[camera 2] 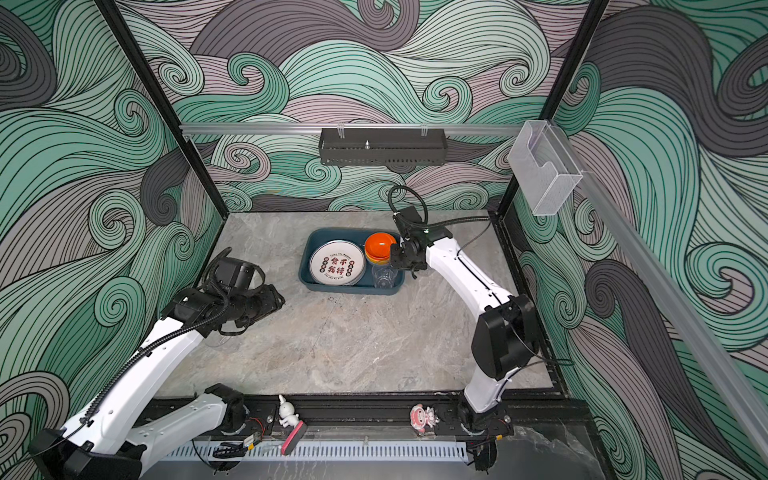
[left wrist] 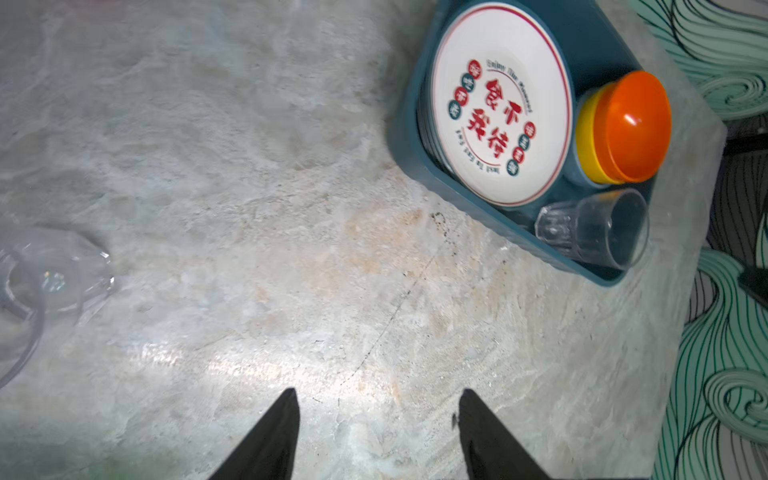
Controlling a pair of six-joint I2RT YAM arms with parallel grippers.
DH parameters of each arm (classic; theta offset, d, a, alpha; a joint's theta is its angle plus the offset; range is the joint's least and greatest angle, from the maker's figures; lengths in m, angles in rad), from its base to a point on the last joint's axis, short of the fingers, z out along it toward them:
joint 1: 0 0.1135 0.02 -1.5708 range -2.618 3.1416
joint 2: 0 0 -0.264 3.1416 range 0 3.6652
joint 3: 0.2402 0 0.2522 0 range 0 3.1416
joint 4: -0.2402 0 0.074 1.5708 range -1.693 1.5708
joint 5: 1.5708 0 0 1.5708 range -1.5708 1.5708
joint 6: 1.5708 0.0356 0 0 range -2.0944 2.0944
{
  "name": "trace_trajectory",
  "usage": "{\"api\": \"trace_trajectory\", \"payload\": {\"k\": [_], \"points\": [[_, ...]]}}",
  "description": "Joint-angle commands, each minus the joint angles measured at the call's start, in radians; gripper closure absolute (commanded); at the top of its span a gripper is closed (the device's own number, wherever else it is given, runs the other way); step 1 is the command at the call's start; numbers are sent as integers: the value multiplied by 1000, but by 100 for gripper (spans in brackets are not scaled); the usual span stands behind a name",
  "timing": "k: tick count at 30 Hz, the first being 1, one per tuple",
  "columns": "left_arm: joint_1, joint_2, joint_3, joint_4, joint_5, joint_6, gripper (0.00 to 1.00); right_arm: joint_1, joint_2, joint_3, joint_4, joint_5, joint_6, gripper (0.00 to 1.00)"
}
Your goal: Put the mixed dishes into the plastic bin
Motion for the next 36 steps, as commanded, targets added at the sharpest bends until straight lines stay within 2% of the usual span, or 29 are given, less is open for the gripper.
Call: {"api": "trace_trajectory", "payload": {"k": [1, 7, 13, 18, 25, 36], "points": [[93, -34, -29, -130, -69, -93, 34, 21, -55, -51, 37, -43, 17, 69], [206, -86, -53, -255, -182, -261, 28, 48, -106, -134, 73, -67, 26, 68], [280, -165, -95, -296, -210, -426, 23, 51, -106, -172, 83, -84, 24, 68], [329, -159, -122, -323, -228, -515, 21, 52, -115, -181, 86, -85, 19, 68], [405, -131, -165, -230, -221, -548, 23, 52, -133, -193, 86, -79, 8, 68], [459, -61, -242, -97, -235, -560, 30, 50, -131, -204, 87, -82, 8, 68]]}}
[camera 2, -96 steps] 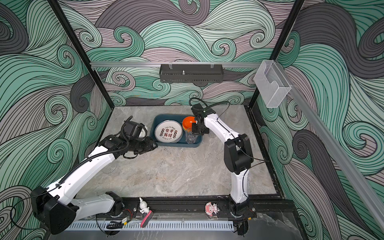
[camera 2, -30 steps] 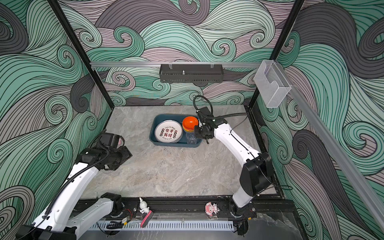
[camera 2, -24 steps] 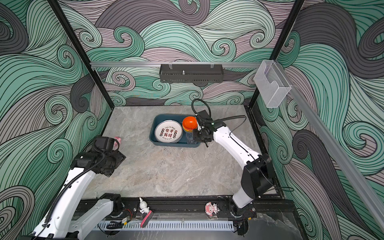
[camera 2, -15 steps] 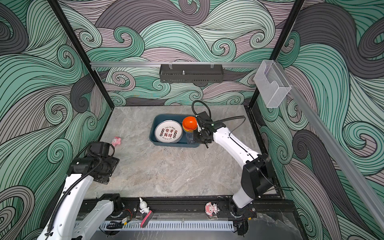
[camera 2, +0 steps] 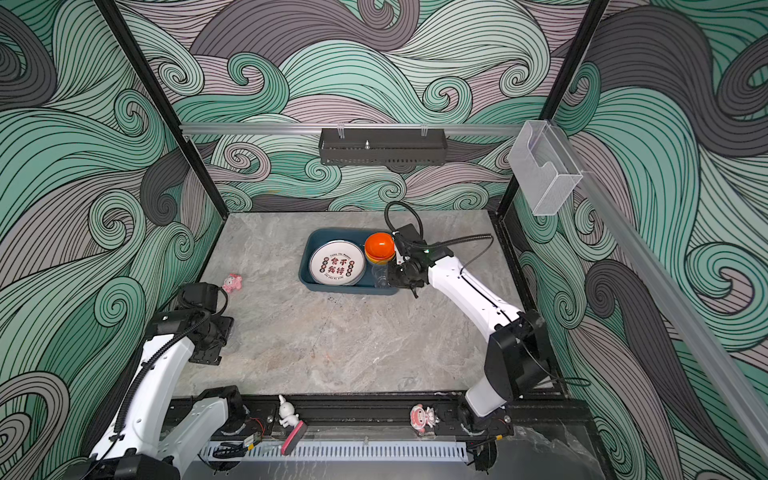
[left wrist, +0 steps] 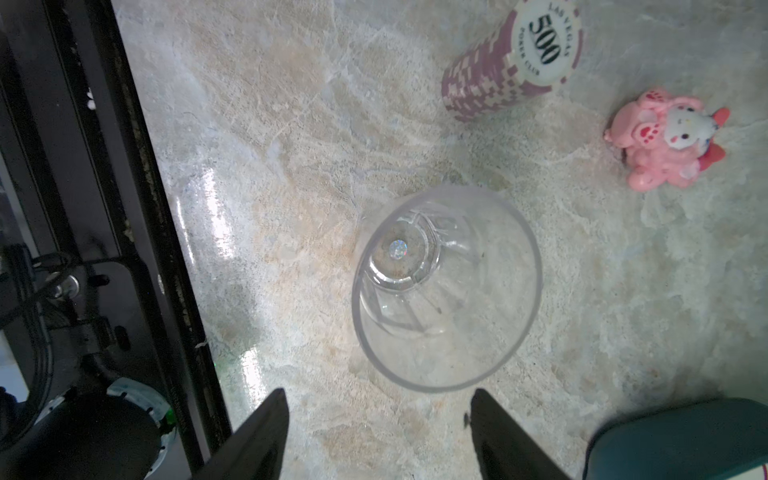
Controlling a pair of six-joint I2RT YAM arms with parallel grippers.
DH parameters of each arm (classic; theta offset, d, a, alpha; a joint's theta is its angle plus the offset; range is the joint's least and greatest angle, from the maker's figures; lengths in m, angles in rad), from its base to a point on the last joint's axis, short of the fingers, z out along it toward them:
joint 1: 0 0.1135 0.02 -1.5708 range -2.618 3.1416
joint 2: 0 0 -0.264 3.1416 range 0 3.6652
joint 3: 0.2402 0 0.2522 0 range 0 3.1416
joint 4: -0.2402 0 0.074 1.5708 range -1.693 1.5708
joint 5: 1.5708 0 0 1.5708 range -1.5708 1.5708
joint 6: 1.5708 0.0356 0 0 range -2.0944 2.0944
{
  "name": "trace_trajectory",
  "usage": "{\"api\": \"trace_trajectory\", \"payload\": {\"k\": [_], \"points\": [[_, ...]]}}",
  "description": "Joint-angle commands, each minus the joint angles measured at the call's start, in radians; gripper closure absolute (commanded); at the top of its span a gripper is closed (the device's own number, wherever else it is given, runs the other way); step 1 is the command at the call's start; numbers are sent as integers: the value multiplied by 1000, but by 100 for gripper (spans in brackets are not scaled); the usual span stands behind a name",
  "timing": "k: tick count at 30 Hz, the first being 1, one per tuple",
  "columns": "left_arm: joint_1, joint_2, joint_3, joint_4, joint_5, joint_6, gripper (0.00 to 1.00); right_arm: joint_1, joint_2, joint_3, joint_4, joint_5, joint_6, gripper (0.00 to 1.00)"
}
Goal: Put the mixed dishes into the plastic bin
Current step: 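Move the left gripper down to the second clear cup near the pink toy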
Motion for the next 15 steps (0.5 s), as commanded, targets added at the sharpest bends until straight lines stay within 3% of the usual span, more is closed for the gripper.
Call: {"api": "trace_trajectory", "payload": {"k": [1, 7, 15], "points": [[17, 20, -22, 52, -24, -24, 30, 0, -21, -12, 3, -5, -11, 68], [39, 64, -65, 124, -16, -10, 39, 0, -27, -17, 4, -1, -10, 68], [57, 102, -82, 179, 29, 24, 64, 0, -31, -19, 3, 1, -8, 68]]}}
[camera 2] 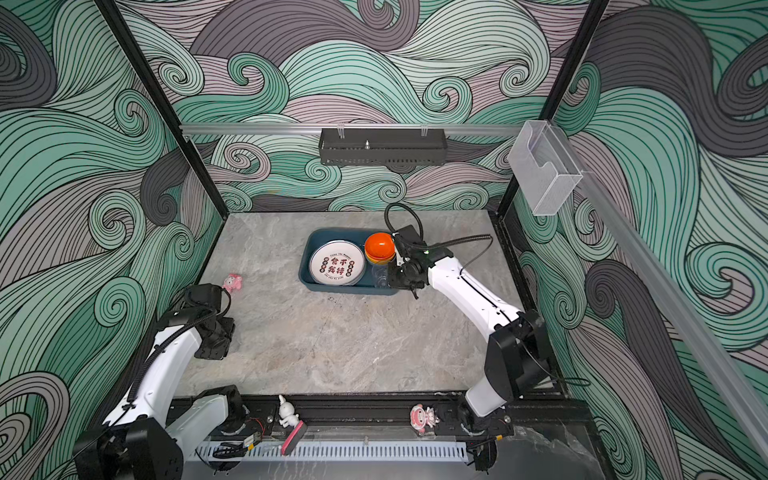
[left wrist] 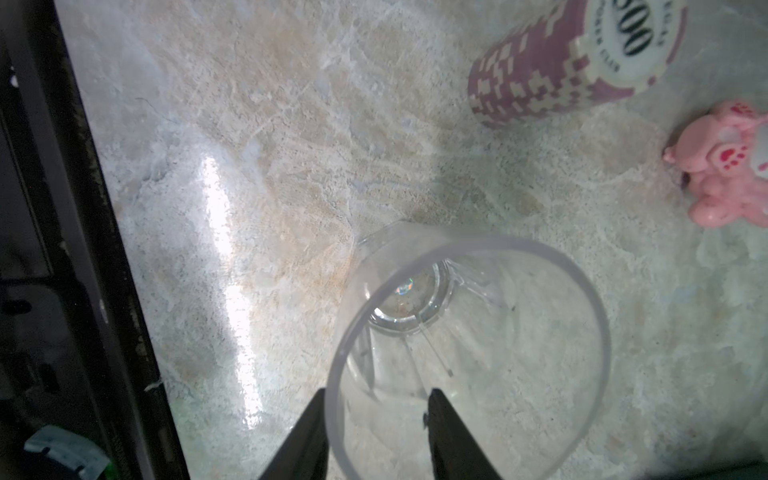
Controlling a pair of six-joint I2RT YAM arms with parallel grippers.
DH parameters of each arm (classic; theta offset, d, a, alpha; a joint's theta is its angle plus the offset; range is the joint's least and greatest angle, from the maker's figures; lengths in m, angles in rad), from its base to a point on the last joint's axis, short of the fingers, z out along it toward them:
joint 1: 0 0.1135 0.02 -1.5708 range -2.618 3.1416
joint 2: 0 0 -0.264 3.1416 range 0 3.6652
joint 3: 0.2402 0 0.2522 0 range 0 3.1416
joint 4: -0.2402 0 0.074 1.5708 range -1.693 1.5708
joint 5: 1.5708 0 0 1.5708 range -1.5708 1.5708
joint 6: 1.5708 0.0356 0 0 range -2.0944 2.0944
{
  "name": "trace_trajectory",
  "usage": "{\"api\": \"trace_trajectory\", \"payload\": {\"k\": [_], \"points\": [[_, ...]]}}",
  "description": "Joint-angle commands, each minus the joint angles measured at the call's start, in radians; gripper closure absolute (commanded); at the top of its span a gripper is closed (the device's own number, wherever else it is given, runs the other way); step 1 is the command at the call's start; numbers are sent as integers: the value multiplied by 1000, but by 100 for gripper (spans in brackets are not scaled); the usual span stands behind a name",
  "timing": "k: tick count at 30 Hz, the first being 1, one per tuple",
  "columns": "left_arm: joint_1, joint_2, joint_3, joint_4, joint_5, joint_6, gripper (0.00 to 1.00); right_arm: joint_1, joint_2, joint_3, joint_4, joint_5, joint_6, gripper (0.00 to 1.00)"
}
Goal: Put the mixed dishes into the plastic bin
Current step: 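Move the left gripper down to the second clear cup near the pink toy, then close the left gripper on the second clear cup and lift it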
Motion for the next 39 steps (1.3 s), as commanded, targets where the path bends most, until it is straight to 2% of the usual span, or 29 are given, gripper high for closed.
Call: {"api": "trace_trajectory", "payload": {"k": [1, 9, 14, 22, 30, 39], "points": [[12, 8, -2, 22, 21, 20, 66, 0, -26, -8, 2, 0, -5, 68], [17, 11, -14, 60, 109, 63, 89, 0, -26, -8, 3, -3, 1, 68], [19, 15, -11, 96, 189, 100, 100, -1, -40, -14, 3, 2, 3, 69], [16, 59, 22, 188, 417, 218, 100, 1, -84, -16, -3, -2, 10, 68], [-24, 154, 136, 192, 589, 406, 100, 3, -114, 11, -19, -33, 6, 66], [-219, 280, 366, 75, 587, 587, 100, 16, -116, 58, -32, -114, 3, 60]]}}
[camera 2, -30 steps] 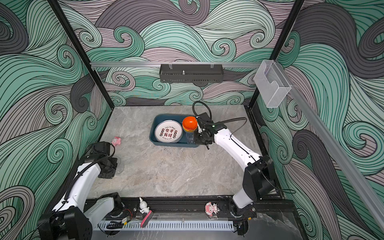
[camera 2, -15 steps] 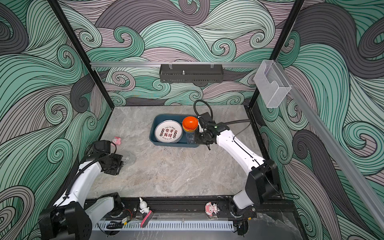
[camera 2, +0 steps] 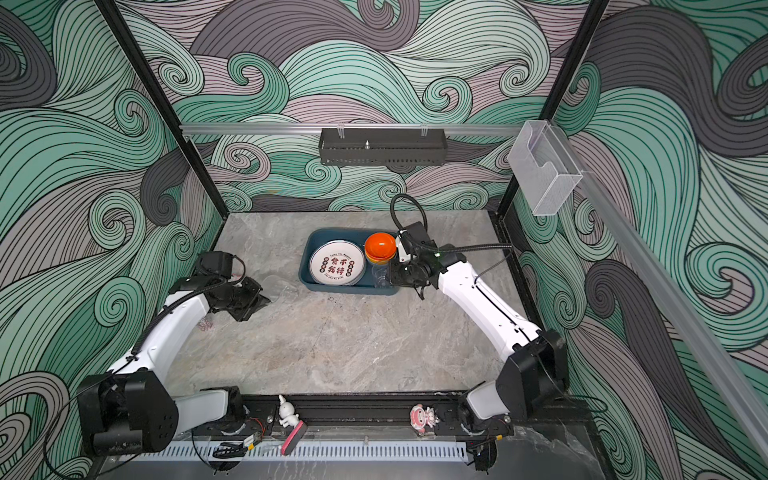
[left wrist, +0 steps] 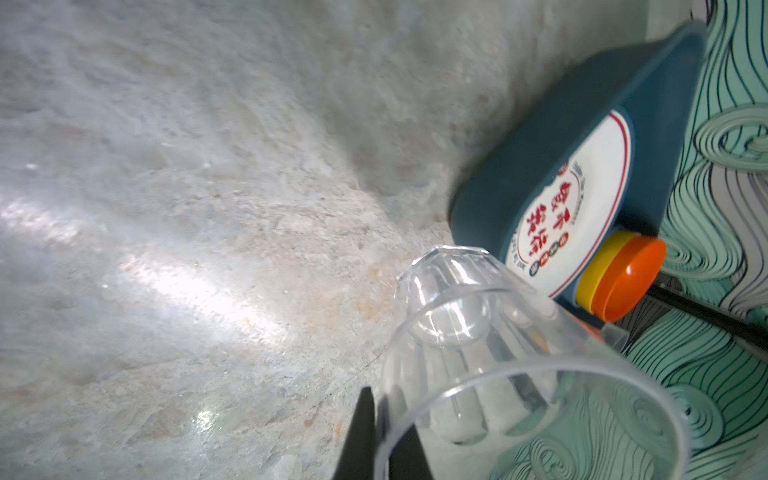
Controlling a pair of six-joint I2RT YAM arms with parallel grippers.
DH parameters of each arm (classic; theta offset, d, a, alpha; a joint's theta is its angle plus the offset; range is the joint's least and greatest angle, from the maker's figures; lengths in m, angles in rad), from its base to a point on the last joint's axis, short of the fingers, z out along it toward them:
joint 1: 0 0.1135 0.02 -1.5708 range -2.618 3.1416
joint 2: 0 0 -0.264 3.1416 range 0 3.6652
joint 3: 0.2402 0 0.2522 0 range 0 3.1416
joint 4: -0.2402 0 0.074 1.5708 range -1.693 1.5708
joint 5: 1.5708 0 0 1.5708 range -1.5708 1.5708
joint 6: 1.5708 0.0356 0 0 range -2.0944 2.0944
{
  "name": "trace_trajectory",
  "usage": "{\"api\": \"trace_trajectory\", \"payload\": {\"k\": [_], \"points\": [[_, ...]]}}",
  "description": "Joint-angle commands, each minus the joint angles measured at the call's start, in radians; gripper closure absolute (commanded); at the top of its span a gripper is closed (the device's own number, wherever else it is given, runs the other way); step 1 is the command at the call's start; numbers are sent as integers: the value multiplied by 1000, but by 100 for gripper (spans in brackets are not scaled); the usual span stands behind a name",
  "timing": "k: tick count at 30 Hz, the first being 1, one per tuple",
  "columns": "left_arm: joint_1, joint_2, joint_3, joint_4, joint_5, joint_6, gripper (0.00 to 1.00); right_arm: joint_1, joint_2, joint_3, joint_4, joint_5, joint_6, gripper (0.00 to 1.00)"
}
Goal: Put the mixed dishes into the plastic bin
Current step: 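Close the left gripper on the second clear cup and lift it, then carry the second cup toward the right gripper while it moves to meet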
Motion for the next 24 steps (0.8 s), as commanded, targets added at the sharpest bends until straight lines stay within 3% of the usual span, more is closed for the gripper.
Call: {"api": "trace_trajectory", "payload": {"k": [1, 16, 24], "points": [[-79, 33, 105, -76, 17, 111, 100, 11, -14, 43, -23, -53, -2, 60], [-338, 166, 356, -223, -70, 228, 100, 114, 79, 180, -78, -217, -27, 56], [-439, 236, 449, -290, -170, 245, 100, 181, 157, 280, -117, -225, -25, 55]]}}
